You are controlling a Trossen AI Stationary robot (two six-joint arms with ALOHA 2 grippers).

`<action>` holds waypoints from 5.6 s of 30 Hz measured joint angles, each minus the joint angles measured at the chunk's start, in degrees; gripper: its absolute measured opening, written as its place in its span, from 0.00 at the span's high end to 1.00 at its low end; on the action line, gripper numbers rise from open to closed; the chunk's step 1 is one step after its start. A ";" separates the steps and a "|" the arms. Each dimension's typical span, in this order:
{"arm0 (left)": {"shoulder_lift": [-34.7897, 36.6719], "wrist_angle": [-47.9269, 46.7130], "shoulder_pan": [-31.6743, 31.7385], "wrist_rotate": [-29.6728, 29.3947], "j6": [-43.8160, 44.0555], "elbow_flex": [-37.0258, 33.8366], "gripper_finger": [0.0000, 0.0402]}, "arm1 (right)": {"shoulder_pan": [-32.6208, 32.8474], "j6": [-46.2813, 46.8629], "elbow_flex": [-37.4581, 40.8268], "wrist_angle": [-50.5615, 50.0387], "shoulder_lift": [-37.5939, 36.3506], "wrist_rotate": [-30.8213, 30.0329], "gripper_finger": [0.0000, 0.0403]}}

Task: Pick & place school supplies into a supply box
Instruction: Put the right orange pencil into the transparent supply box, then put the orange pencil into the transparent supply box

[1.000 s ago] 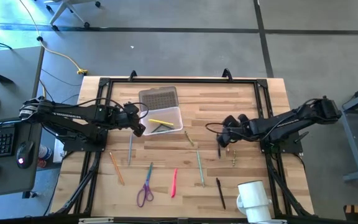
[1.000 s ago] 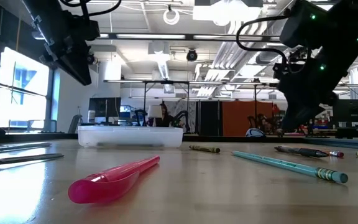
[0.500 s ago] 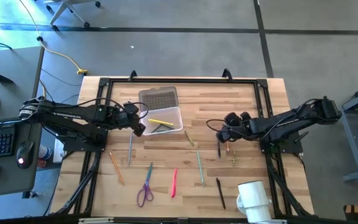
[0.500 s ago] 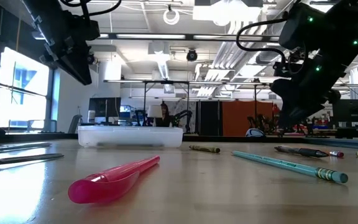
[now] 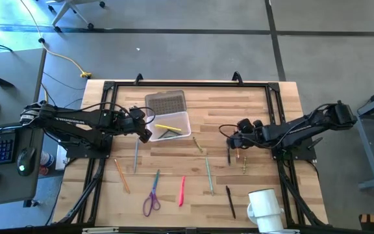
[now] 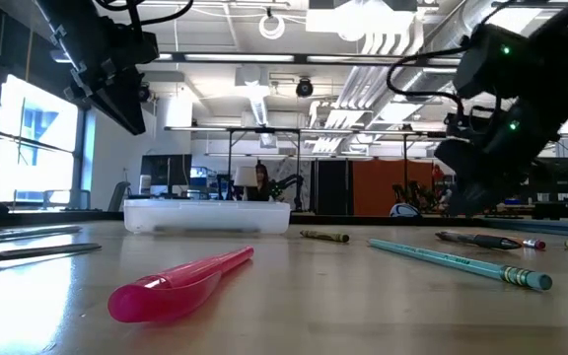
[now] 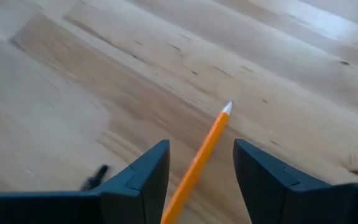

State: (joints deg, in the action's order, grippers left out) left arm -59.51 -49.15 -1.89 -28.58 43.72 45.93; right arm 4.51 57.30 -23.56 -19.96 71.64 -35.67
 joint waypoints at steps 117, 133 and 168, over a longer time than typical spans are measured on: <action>0.94 0.08 0.00 -2.29 -3.41 1.79 0.74 | -12.58 -69.68 -53.55 35.07 46.15 31.48 0.99; 0.37 -0.70 -0.02 1.07 -2.96 1.86 0.74 | -16.91 -76.60 -78.83 26.45 67.81 39.64 0.99; 0.36 -1.40 -0.02 1.05 -0.93 1.86 0.74 | -16.46 -75.45 -78.78 14.55 53.54 37.82 0.71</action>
State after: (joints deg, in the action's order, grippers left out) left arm -59.15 -50.55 -1.91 -27.53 42.79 47.79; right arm -11.96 -18.15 -102.35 -5.41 125.18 2.14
